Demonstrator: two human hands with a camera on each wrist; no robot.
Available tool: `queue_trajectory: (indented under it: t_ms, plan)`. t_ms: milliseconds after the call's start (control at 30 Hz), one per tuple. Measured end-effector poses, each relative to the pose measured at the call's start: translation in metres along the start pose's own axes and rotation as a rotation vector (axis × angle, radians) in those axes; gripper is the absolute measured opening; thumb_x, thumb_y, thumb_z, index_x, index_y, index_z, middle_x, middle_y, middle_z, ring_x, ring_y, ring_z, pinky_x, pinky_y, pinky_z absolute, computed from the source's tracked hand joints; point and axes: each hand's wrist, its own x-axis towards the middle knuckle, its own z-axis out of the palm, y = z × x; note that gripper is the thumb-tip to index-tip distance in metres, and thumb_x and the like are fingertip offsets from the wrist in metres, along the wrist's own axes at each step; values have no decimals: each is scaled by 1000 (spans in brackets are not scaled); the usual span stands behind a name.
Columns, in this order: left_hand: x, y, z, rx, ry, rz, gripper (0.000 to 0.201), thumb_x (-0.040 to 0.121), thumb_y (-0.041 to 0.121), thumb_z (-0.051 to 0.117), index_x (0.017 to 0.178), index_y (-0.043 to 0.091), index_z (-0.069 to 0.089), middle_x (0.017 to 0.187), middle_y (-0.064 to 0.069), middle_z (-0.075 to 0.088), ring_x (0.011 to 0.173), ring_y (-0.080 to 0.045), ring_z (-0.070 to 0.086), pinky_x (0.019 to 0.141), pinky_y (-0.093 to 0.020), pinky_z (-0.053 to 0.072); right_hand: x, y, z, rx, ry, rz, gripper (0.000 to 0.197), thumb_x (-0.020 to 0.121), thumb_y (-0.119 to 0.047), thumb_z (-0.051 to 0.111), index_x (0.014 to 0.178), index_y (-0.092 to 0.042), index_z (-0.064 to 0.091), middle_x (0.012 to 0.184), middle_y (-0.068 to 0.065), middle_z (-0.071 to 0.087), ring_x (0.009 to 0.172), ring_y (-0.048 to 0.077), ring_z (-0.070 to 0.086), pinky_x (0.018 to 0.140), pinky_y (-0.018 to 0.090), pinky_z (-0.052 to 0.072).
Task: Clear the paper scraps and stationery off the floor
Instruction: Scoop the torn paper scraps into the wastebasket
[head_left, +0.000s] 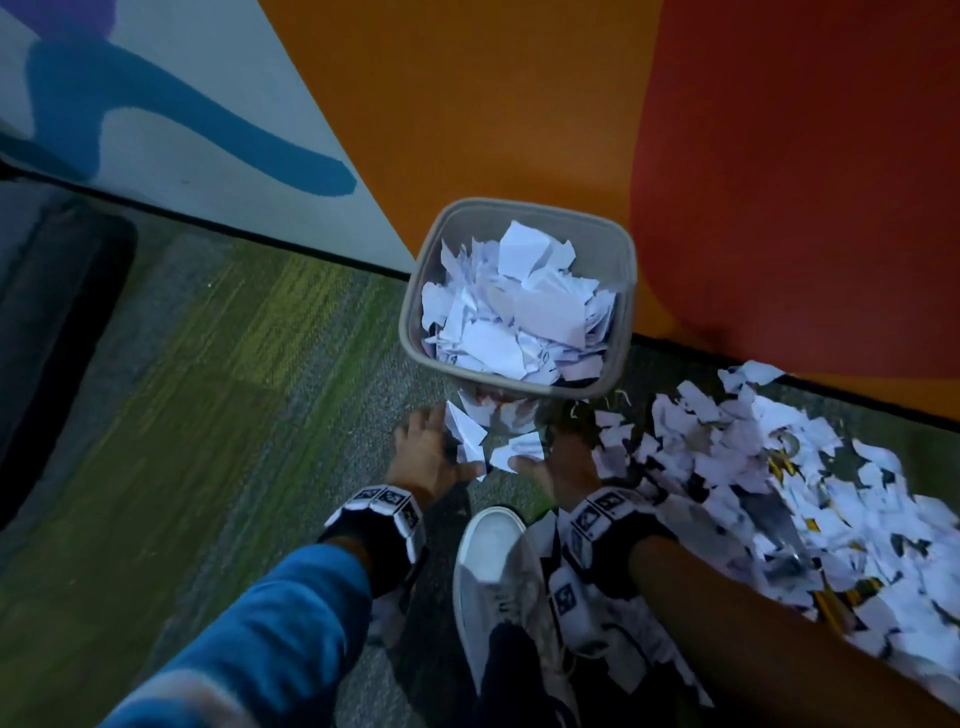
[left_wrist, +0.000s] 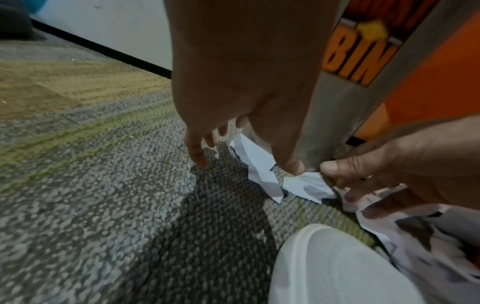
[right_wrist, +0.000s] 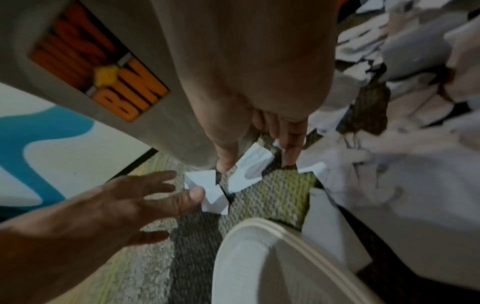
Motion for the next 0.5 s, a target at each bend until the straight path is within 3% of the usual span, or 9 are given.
queue_trajectory:
  t_ms: [67, 100, 167, 233, 333, 400, 467, 500]
  plan:
    - [10, 1, 10, 34, -10, -43, 123, 62, 63, 82, 156, 19, 17, 149, -13, 28, 134, -38, 28, 106, -54, 33, 9, 6, 17, -36, 45, 45, 101, 68, -56, 80, 148, -15, 35, 147, 12, 39, 135, 34, 38, 105, 47, 40]
    - [12, 2, 14, 55, -11, -58, 125, 61, 63, 83, 156, 22, 13, 148, -11, 25, 133, -39, 26, 102, -58, 38, 11, 8, 24, -90, 76, 63, 102, 69, -55, 81, 149, -15, 31, 148, 11, 32, 137, 35, 32, 106, 48, 38]
    - [16, 2, 24, 144, -2, -64, 124, 59, 63, 84, 155, 29, 13, 142, -9, 23, 129, -38, 25, 94, -61, 44, 14, 9, 36, -218, 157, 92, 93, 73, -47, 82, 144, -12, 31, 144, 12, 29, 135, 36, 29, 101, 48, 40]
    - [19, 0, 27, 167, 69, -58, 115, 59, 61, 85, 153, 35, 23, 138, -9, 27, 124, -37, 28, 93, -59, 45, 17, 9, 37, -249, 220, 92, 85, 75, -41, 81, 139, -9, 35, 139, 12, 32, 133, 35, 31, 99, 48, 40]
    - [27, -8, 30, -41, 192, 14, 78, 68, 39, 87, 139, 32, 55, 127, -10, 42, 113, -35, 38, 95, -51, 44, 31, 16, 36, -268, 220, 32, 60, 85, -32, 74, 131, -6, 46, 132, 12, 42, 128, 34, 40, 97, 43, 37]
    - [33, -13, 33, -160, 278, 74, 58, 68, 27, 89, 122, 20, 70, 111, -10, 53, 103, -34, 49, 91, -44, 47, 40, 21, 31, -196, 224, 18, 44, 87, -26, 72, 122, -6, 54, 126, 13, 49, 119, 33, 49, 92, 41, 41]
    - [37, -12, 32, -219, 293, 59, 42, 71, 19, 87, 108, 5, 74, 102, -7, 60, 93, -26, 56, 83, -21, 48, 40, 20, 23, -196, 180, 0, 28, 87, -26, 73, 104, -10, 58, 112, 11, 56, 105, 27, 54, 82, 36, 43]
    - [38, -8, 29, -225, 271, 36, 34, 76, 16, 84, 103, 1, 73, 99, -6, 62, 88, -21, 57, 74, -9, 42, 39, 21, 21, -205, 150, -11, 25, 86, -27, 74, 94, -15, 54, 101, 10, 55, 96, 23, 54, 77, 34, 42]
